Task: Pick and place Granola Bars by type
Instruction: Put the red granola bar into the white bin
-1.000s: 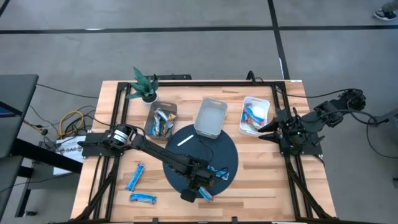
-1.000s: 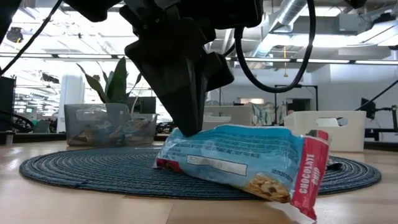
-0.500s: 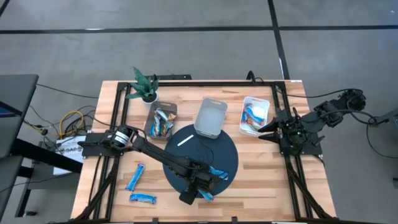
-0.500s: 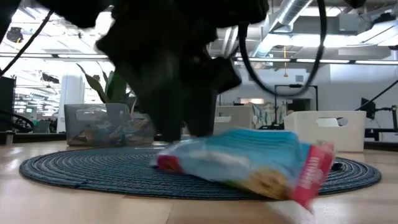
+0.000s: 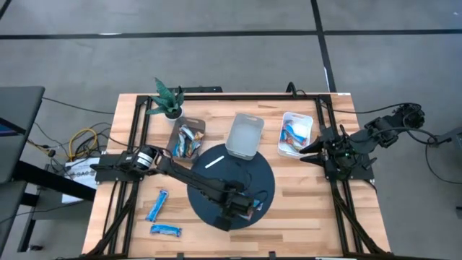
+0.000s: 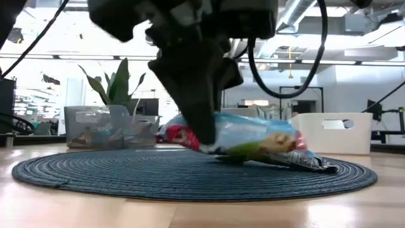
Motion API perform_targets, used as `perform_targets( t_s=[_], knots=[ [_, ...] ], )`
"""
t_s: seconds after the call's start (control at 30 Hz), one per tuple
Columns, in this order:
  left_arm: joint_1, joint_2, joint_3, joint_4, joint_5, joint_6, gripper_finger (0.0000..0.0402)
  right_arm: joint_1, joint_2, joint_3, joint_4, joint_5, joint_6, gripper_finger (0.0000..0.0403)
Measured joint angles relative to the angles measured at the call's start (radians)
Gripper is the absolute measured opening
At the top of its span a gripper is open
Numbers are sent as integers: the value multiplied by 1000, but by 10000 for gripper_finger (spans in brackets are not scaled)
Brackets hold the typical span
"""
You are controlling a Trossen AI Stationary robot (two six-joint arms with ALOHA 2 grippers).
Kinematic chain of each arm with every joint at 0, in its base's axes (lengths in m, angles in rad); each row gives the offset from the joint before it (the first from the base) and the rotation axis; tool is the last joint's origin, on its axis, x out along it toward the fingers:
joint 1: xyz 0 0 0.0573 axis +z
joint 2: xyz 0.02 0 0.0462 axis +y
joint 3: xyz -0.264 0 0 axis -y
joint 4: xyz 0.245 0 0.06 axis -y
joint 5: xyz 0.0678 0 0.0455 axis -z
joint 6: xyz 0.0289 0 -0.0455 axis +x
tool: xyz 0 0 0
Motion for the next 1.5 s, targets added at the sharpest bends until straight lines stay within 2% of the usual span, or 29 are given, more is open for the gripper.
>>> perform_targets(
  t_s=[0.17,0.27,0.4,0.63,0.8,1.0,1.23,1.37,1.5],
  knots=[
    [37,2,93,-45,14,-71,24,0,0,0,0,0,0,131],
    [65,2,183,-112,16,-75,16,0,0,0,0,0,0,131],
    [109,1,301,-116,12,-89,14,0,-3,0,-1,0,-1,131],
    [223,0,408,-75,-145,-134,27,0,-19,0,7,1,-1,131],
    [342,0,433,65,-168,-283,16,0,-51,0,33,3,-3,131],
    [460,11,433,255,-64,-489,25,0,-80,0,89,42,-59,131],
    [517,73,434,562,67,-641,16,0,-83,0,162,51,-132,131],
    [526,113,431,600,63,-664,24,0,-82,1,170,51,-134,131],
    [528,117,433,595,46,-588,52,0,-83,1,171,51,-133,131]
  ],
)
